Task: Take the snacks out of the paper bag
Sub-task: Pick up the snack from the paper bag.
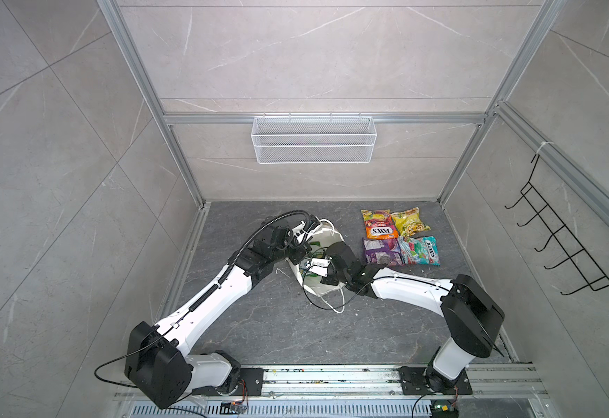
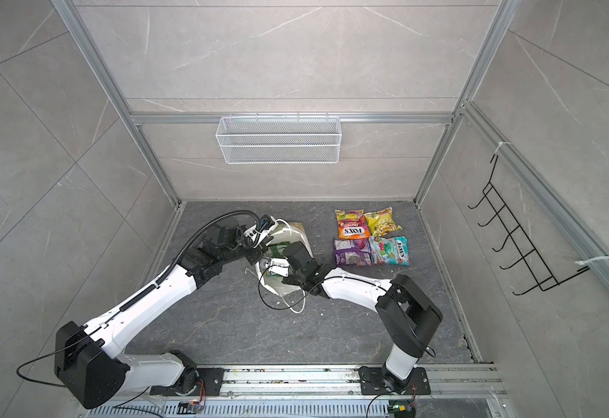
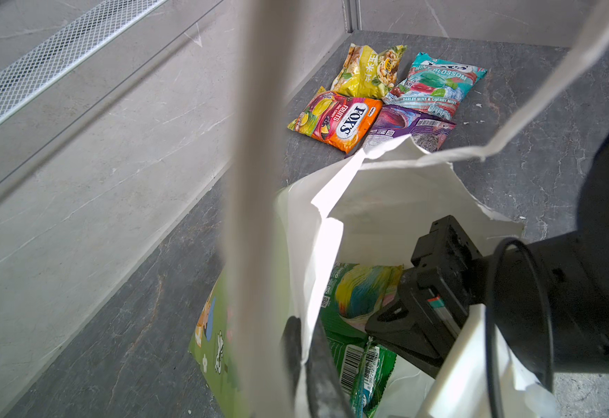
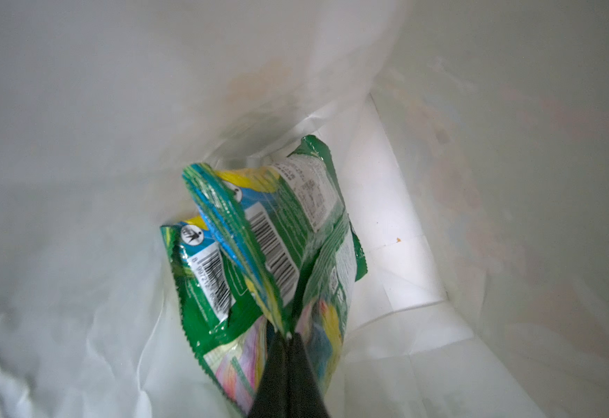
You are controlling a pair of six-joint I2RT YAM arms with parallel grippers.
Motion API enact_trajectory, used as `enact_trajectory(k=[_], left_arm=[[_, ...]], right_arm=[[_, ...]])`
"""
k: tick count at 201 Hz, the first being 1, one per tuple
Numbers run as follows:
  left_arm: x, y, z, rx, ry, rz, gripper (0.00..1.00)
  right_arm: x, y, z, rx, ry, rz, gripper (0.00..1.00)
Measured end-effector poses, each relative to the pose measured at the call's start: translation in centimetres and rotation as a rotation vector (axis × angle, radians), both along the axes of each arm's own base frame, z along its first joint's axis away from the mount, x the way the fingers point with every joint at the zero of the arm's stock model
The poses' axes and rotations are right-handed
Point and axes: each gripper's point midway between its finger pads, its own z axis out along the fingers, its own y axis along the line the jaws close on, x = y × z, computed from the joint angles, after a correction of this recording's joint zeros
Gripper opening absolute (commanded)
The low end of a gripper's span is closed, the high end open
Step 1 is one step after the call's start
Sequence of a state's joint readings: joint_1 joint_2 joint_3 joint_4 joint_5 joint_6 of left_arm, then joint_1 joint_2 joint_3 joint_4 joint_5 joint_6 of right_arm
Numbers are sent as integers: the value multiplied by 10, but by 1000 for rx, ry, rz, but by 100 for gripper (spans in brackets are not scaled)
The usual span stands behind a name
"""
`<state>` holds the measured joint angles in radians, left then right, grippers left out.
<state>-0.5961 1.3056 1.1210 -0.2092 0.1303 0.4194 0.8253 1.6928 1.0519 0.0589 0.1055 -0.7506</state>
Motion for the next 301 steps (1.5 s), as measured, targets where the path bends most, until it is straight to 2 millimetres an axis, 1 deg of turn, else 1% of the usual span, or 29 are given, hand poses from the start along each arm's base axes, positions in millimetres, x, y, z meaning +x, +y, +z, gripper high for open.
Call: enact_trajectory(k=[15, 48, 62, 74, 83, 89, 125, 179, 184, 193, 215, 231, 259, 271, 283, 294, 301], left_arm=[[0, 0, 0, 0, 0, 0, 0], [0, 0, 0, 0, 0, 1, 0], [0, 0, 0, 0, 0, 1, 0], [0, 0, 0, 0, 0, 0, 0], [0, 0, 0, 0, 0, 0, 0], [0, 0, 0, 0, -1, 1, 0], [0, 0, 0, 0, 0, 0, 0], [0, 0, 0, 0, 0, 0, 0], [0, 0, 0, 0, 0, -1, 0], [0, 0, 0, 0, 0, -1, 0], [0, 0, 0, -1, 0, -1, 0], [0, 0, 0, -1, 0, -1, 0], [0, 0, 0, 0, 0, -1, 0], [0, 0, -1, 1, 1, -1, 0], [0, 0, -1, 1, 2, -1, 0], [0, 0, -1, 1, 2, -1, 0], [0, 0, -1, 2, 3, -1, 0]], right_arm=[[-3, -2, 4, 6, 2, -2, 0], [-15, -5, 21, 32, 0, 4, 0], [-19, -5, 24, 37, 5, 8, 0], [-21, -5, 23, 36, 14, 11, 9], [-23, -6, 21, 31, 23, 10, 18], [-24, -6, 20, 28, 28, 11, 23], [-28, -3, 13, 13, 44, 22, 37], [-32, 1, -9, -40, 67, 49, 54], [-33, 2, -11, -45, 66, 53, 61], [-33, 3, -12, -45, 65, 55, 64], [-32, 6, -12, -47, 48, 66, 64], [-27, 9, -12, -44, 29, 62, 64], [-19, 16, -18, -38, 1, 55, 59], [-14, 19, -21, -41, -15, 53, 52], [-9, 22, -25, -46, -29, 53, 40], [-5, 23, -28, -48, -45, 46, 35], [-3, 23, -28, -50, -54, 42, 29]])
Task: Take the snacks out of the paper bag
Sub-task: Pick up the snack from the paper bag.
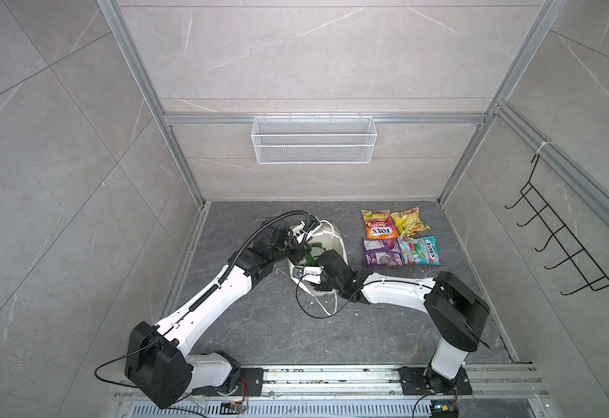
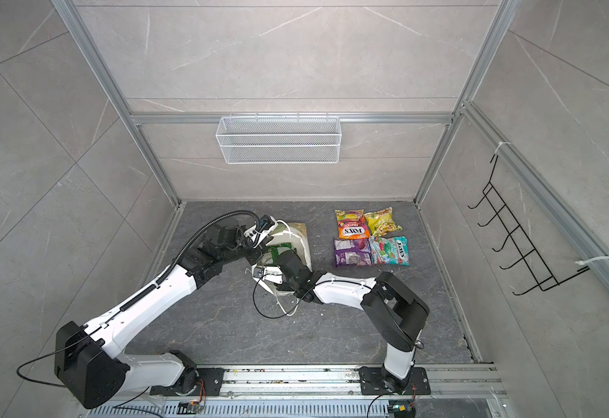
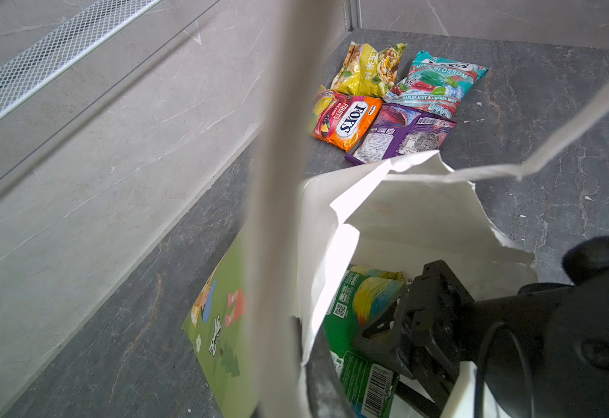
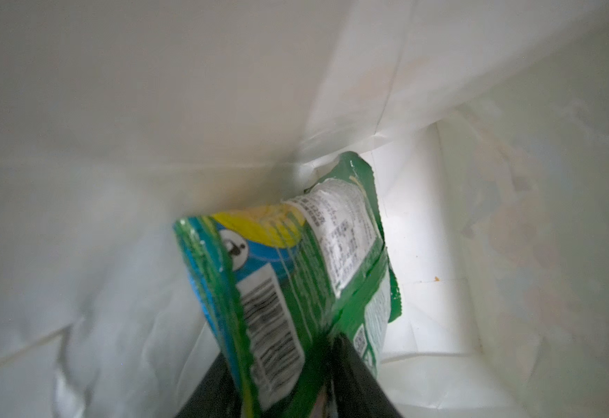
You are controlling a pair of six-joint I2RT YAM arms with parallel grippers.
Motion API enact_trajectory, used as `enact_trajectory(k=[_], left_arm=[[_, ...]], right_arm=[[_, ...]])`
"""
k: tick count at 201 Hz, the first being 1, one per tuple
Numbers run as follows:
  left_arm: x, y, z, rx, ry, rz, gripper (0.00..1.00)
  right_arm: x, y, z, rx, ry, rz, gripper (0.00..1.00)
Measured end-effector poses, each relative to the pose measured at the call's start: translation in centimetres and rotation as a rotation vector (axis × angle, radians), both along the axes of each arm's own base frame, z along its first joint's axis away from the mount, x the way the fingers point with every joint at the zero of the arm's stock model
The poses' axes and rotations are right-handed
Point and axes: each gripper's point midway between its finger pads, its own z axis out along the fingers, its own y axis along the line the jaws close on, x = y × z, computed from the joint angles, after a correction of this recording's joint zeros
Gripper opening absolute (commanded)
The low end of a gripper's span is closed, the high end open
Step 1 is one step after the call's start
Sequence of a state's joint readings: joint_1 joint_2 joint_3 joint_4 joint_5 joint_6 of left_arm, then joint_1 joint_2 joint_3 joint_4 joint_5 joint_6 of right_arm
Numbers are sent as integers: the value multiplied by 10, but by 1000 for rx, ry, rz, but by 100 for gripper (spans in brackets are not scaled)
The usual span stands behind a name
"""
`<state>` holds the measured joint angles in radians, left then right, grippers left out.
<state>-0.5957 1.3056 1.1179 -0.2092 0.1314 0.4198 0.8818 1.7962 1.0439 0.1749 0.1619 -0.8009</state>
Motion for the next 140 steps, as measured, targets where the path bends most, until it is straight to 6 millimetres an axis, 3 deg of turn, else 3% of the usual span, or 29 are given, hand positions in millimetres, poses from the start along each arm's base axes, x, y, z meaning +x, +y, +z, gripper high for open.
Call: enact_trajectory(k=[67, 97, 140], left_arm=[[1, 1, -1, 3, -1, 5, 0], [1, 1, -2, 4, 0, 6, 0], [2, 2, 0, 4, -9, 14, 0]], right_arm=[[13, -1, 8, 12, -64, -52, 2], [10, -5, 16, 38, -57, -63, 0], [-5, -11, 49, 110, -44, -49, 0]])
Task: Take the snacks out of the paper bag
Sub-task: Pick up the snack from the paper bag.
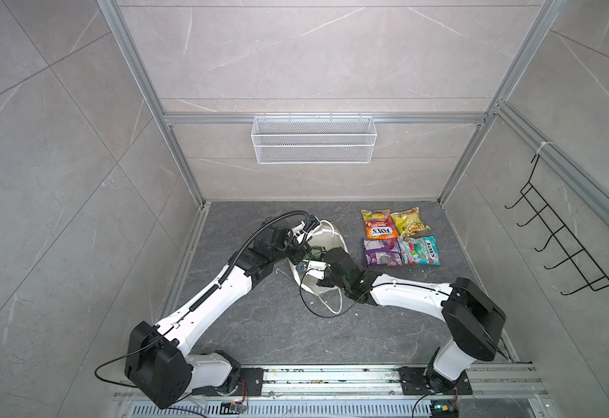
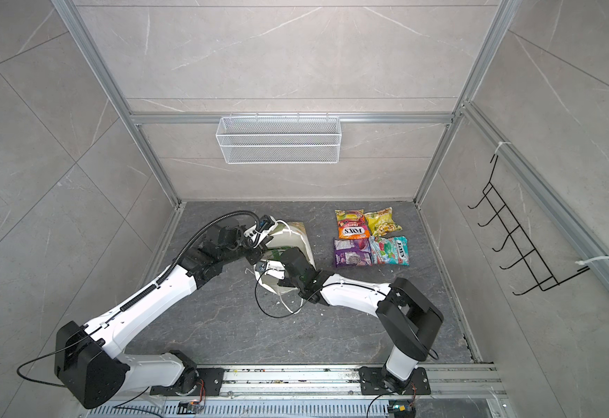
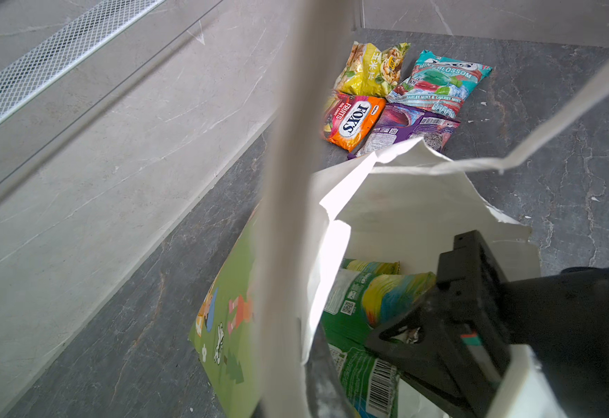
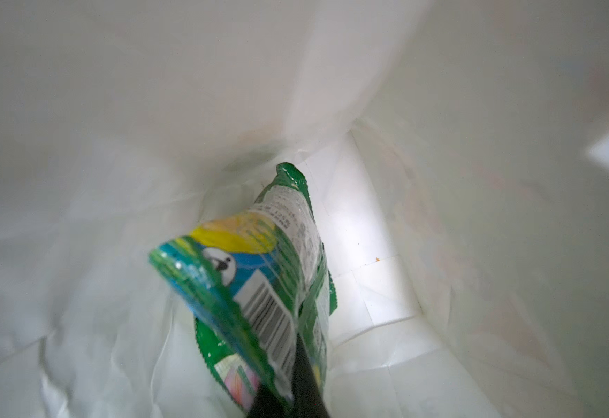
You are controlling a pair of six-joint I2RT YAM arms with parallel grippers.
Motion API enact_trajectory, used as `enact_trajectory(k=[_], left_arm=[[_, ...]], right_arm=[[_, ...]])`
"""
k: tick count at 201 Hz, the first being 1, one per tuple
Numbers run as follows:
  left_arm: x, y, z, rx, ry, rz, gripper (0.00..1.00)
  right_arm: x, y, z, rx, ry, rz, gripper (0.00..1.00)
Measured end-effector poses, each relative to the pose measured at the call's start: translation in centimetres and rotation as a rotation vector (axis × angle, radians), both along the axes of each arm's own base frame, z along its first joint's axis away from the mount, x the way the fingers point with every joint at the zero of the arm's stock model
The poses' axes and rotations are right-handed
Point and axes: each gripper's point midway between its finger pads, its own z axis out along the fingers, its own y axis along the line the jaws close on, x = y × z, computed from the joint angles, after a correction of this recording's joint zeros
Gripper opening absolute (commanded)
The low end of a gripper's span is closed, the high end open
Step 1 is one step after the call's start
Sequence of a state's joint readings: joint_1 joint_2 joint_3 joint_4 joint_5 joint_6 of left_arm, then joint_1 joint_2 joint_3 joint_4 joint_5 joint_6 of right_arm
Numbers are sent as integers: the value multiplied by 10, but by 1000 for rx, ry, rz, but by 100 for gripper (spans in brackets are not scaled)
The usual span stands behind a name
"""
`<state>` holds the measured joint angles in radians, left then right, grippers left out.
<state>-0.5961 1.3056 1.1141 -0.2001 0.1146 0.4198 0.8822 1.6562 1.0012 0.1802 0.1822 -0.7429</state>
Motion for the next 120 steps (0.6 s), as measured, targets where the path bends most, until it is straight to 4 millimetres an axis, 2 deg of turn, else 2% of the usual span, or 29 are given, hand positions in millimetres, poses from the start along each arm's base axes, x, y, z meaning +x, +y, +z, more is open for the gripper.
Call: enact_trajectory(k=[53, 120], left_arm=[[1, 1, 0, 3, -3, 7, 0], [4, 0, -1, 2, -6, 10, 0]], right_arm=[[-22, -13, 12, 34, 38, 12, 0], [-45, -25, 40, 82, 94, 26, 0]])
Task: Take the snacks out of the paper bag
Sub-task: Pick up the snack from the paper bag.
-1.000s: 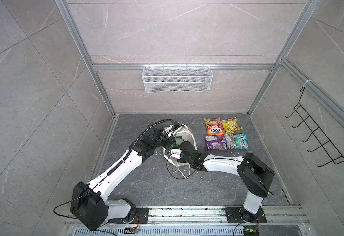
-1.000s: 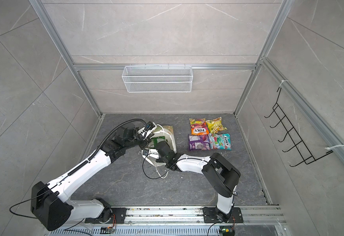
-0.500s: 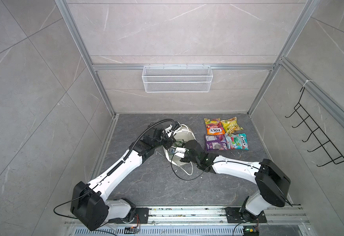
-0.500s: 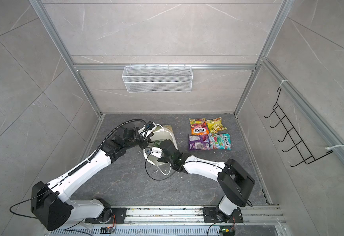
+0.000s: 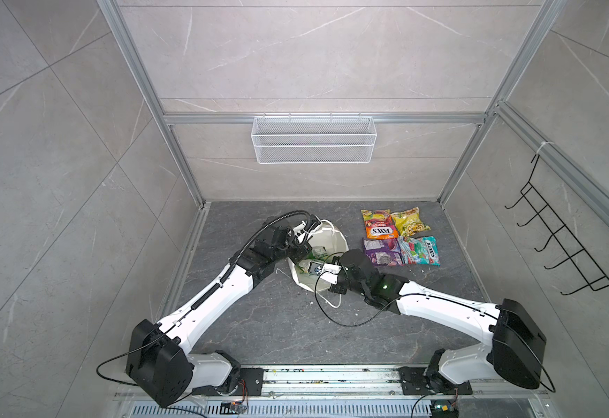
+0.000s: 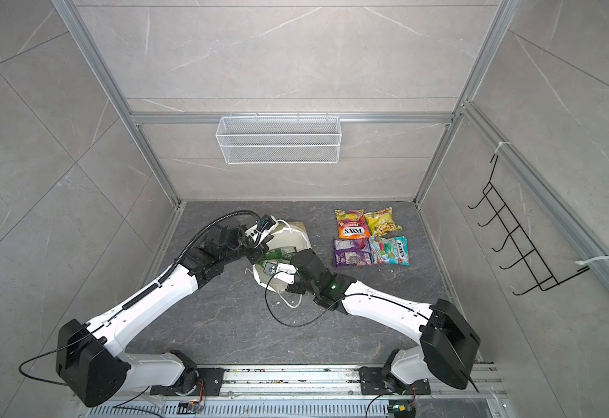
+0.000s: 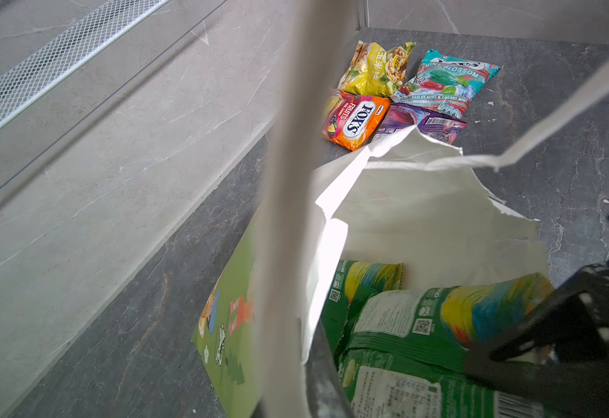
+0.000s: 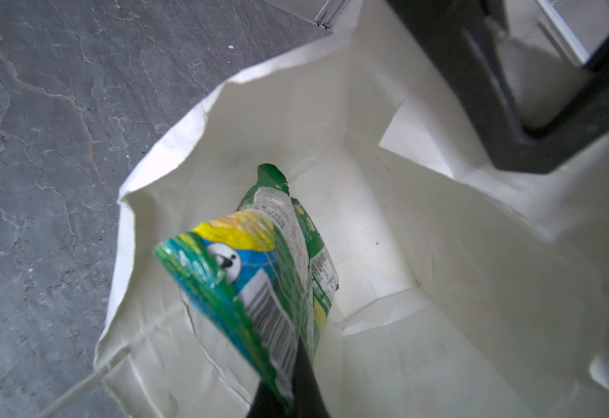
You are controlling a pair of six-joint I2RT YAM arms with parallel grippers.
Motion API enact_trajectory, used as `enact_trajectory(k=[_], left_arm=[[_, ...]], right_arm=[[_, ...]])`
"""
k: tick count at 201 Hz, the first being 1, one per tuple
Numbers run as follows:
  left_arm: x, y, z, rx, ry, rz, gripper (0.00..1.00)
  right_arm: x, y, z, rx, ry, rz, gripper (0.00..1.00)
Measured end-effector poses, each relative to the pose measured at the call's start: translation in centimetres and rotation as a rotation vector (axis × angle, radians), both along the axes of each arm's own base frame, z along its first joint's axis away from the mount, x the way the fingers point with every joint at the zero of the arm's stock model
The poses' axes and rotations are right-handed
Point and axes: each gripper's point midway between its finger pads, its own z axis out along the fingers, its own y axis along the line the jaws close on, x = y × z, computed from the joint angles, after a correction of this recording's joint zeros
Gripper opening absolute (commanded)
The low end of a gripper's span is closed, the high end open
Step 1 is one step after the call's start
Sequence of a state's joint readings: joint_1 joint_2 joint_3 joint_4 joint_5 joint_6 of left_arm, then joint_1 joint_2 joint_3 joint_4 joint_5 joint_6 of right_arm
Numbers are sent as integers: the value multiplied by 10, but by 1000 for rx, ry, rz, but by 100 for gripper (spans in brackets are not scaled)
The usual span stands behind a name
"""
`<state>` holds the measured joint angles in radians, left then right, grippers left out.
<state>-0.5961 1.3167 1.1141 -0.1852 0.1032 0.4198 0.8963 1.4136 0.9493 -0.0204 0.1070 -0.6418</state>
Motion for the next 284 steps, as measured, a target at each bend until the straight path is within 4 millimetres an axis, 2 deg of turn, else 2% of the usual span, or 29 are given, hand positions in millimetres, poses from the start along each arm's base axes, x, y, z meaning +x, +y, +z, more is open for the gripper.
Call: enact_trajectory(k=[66, 156, 203, 284], left_arm=[[4, 2, -1, 8, -7, 21, 0], [7, 6, -1, 19, -16, 46, 0], [10, 8, 1, 20, -26, 61, 0], [13, 7, 2, 17, -37, 69, 0]], right_arm=[[-10, -6, 32, 48, 30, -7, 0], [-32, -20, 97, 177, 33, 10, 0], [-45, -35, 122, 232, 73, -21, 0], [-58, -78, 161, 357, 146, -129, 0]])
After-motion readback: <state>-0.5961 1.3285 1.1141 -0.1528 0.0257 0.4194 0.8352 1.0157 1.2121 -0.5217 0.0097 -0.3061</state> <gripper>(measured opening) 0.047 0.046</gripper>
